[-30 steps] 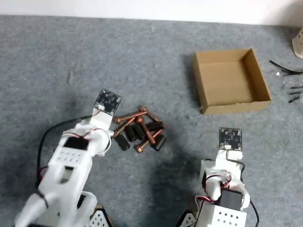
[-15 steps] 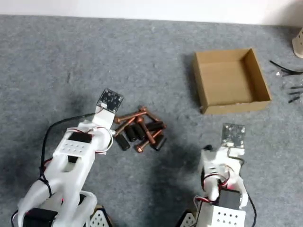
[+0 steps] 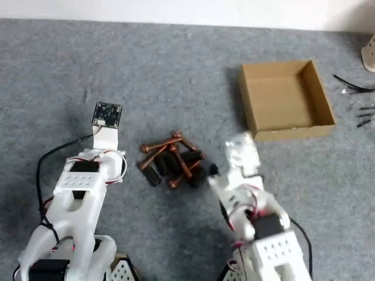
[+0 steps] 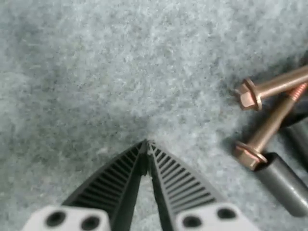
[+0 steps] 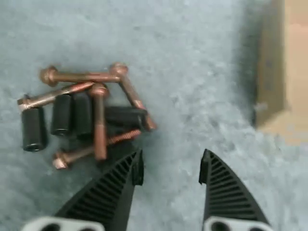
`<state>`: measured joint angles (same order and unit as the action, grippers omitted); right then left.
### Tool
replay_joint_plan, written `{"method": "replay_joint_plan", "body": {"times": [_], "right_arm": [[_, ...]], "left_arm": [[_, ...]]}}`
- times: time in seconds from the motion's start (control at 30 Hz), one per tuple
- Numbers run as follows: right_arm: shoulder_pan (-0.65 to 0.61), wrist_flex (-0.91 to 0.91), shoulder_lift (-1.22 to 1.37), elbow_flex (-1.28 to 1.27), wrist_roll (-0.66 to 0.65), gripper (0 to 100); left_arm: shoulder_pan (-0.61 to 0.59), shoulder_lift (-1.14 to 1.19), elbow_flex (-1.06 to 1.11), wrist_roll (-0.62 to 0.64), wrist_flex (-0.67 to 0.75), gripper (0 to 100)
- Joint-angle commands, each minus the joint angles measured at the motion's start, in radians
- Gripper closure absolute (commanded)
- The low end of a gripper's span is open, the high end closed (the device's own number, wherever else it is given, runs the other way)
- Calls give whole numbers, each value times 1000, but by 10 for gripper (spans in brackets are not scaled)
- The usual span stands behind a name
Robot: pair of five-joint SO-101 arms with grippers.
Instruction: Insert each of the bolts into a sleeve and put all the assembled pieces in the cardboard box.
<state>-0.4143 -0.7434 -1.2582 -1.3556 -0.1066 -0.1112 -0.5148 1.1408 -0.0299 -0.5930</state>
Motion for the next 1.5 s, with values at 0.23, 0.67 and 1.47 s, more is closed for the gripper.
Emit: {"method": "replay_joint_plan", "body": {"times": [0.23, 0.67, 1.47], "right_arm": [[-84, 85, 963, 618, -25, 823], [-94, 163, 1049, 591, -26, 823], [30, 202, 1038, 533, -28, 823]], "left_arm": [[-15, 4, -42, 5, 21, 992], [-21, -2, -42, 8, 21, 992], [-22, 1, -42, 8, 21, 992]]}}
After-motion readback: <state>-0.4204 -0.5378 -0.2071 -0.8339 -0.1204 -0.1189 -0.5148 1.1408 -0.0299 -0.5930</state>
